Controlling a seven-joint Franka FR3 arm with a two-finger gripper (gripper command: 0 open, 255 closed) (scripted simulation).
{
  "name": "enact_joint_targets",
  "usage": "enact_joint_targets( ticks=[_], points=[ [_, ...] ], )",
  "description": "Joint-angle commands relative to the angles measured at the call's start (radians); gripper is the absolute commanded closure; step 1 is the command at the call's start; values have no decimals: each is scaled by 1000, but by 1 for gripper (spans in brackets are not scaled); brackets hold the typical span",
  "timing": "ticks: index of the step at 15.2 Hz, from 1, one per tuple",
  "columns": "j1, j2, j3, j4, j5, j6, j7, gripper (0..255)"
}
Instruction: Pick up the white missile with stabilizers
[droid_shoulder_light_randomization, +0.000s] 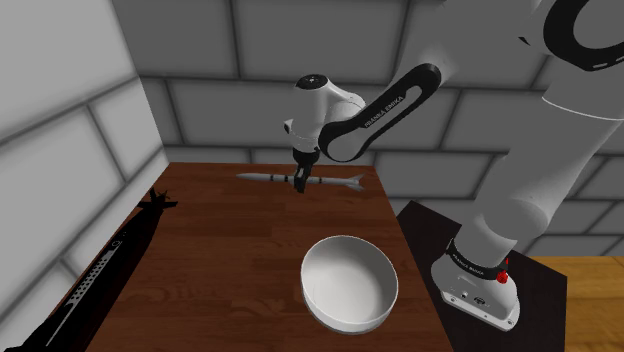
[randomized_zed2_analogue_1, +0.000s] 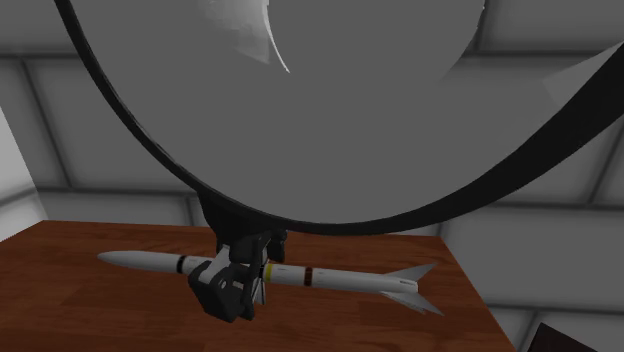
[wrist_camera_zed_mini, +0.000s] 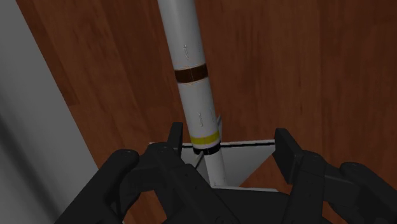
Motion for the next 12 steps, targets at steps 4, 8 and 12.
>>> enact_joint_targets(
  ticks=[4,8,12],
  points=[
    [0,1,0,-1,0,0,1,255],
    [4,-38,0,15,33,-51,-30,255],
    [9,-74,-2,36,60,-104,-57,255]
  ],
)
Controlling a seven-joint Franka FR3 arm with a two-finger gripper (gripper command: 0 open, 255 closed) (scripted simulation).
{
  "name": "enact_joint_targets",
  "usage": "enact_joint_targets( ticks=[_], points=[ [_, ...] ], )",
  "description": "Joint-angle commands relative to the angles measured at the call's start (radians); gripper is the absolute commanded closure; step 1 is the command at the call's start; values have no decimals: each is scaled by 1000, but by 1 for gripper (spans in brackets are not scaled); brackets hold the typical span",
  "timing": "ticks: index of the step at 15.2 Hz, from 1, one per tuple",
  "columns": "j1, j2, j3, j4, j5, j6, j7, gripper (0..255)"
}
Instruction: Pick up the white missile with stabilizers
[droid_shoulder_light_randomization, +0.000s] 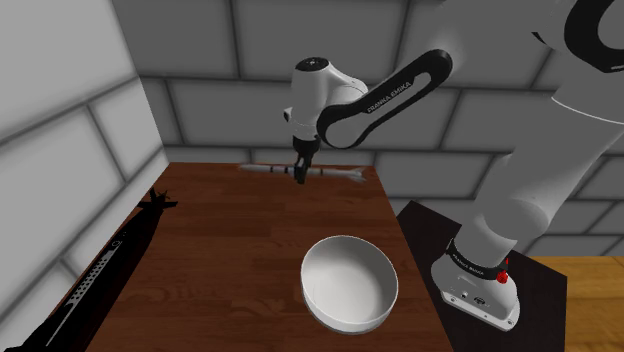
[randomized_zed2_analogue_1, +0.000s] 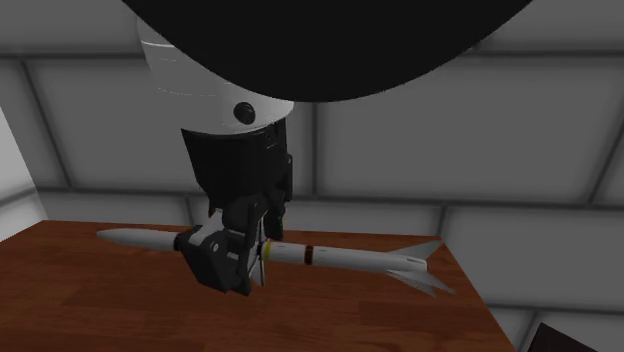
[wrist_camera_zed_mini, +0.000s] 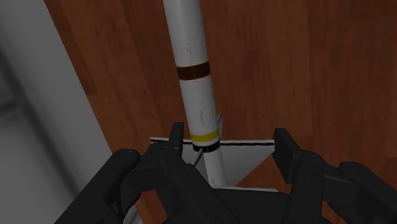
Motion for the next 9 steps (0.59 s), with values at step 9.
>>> enact_joint_targets(
  ticks=[9],
  points=[
    [7,-64,-7,51,44,-109,-50,255]
  ],
)
